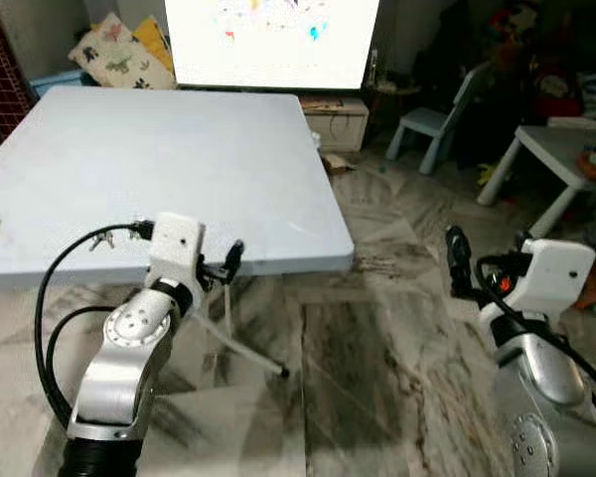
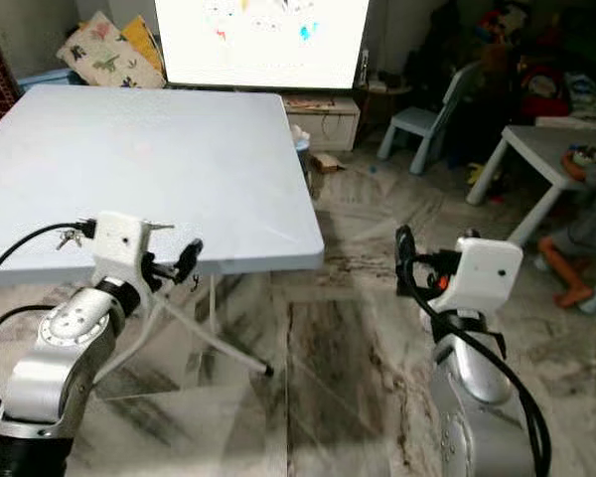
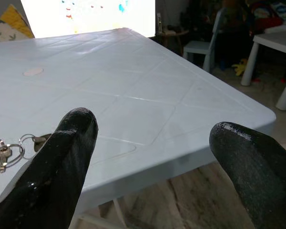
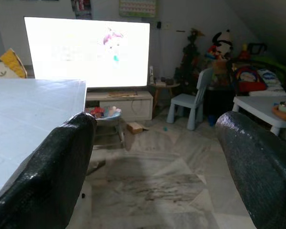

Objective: Hang keys on a hook

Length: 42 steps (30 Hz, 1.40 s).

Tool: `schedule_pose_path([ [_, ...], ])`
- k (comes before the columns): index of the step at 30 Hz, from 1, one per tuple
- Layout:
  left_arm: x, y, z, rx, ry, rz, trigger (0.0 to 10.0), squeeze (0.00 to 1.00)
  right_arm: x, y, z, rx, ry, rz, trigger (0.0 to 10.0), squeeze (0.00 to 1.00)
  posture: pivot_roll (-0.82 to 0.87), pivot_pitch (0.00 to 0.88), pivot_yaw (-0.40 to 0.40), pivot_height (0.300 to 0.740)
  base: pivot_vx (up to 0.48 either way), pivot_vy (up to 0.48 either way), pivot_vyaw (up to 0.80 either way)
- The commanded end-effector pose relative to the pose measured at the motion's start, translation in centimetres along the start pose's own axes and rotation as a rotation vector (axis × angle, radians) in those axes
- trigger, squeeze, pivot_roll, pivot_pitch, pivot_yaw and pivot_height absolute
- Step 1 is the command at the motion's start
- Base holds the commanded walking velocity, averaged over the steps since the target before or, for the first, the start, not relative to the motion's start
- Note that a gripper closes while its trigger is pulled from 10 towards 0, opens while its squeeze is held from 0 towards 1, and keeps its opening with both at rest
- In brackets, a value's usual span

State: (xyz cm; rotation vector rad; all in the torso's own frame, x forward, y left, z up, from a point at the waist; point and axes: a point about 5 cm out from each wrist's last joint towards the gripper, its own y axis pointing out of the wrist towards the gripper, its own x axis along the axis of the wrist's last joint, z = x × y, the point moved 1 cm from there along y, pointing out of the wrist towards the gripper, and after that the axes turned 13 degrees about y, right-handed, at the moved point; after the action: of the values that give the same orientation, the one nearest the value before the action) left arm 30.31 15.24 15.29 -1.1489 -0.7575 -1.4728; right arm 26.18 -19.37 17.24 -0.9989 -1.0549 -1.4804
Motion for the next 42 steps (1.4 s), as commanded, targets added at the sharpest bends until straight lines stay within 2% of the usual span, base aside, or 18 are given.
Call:
schedule_pose_path([
  [1,-0.1,0.1,-0.2,-0.001,0.0,0.011,10.0,0.0,0.2,0.2,-0.5,-0.014,0.001,0.003,10.0,0.0,0.1,0.0,-0.094,0.74,0.0,0.0,0.0],
  [10,-0.4,-0.2,-1.1,-0.031,0.05,-0.002,10.0,0.0,-0.3,0.0,0.0,0.005,0.023,0.033,10.0,0.0,0.08,0.0,-0.099,0.74,0.0,0.0,0.53],
  [11,-0.3,-0.1,-1.2,-0.014,0.088,0.001,10.0,0.0,-1.3,-0.2,-0.1,-0.011,0.069,0.093,10.0,0.0,0.08,0.0,-0.091,0.74,0.0,0.0,0.0],
  [12,-0.3,-0.1,-1.2,-0.014,0.088,0.001,10.0,0.0,-1.3,-0.2,-0.1,-0.011,0.069,0.093,10.0,0.0,0.08,0.0,-0.091,0.74,0.0,0.0,0.0],
  [14,-0.5,-0.3,-0.9,0.028,0.109,0.009,10.0,0.0,-2.7,-0.9,-0.7,-0.041,0.144,0.162,10.0,0.0,0.09,0.0,-0.082,0.74,0.0,0.0,0.0],
  [18,-1.9,-0.9,0.7,0.099,0.076,0.036,10.0,0.0,-3.7,-2.1,-1.1,-0.029,0.128,0.177,10.0,0.0,0.09,0.0,-0.072,0.74,0.0,0.0,0.0],
  [21,-3.0,-1.2,1.2,0.097,0.1,0.059,10.0,0.0,-5.0,-2.9,-1.3,-0.033,0.147,0.233,10.0,0.0,0.1,0.0,-0.075,0.74,0.0,0.0,0.0],
  [26,-3.8,-1.6,1.6,0.099,0.114,0.082,10.0,0.0,-5.9,-3.4,-1.1,0.004,0.153,0.269,10.0,0.0,0.1,0.0,-0.074,0.74,0.0,0.0,0.0],
  [32,-5.2,-2.6,2.5,0.13,0.137,0.101,10.0,0.0,-6.3,-4.0,-1.7,0.032,0.066,0.259,10.0,0.0,0.11,0.0,-0.074,0.74,0.0,0.0,0.0],
  [37,-4.3,-2.2,2.4,0.132,0.166,0.057,10.0,0.0,-5.9,-3.7,-1.3,0.062,0.03,0.229,10.0,0.0,0.11,0.0,-0.078,0.74,0.0,0.0,0.18],
  [42,-3.6,-1.8,2.2,0.134,0.177,0.036,10.0,0.0,-5.8,-3.4,-1.2,0.076,0.016,0.22,10.0,0.0,0.11,0.0,-0.082,0.74,0.0,0.0,0.8],
])
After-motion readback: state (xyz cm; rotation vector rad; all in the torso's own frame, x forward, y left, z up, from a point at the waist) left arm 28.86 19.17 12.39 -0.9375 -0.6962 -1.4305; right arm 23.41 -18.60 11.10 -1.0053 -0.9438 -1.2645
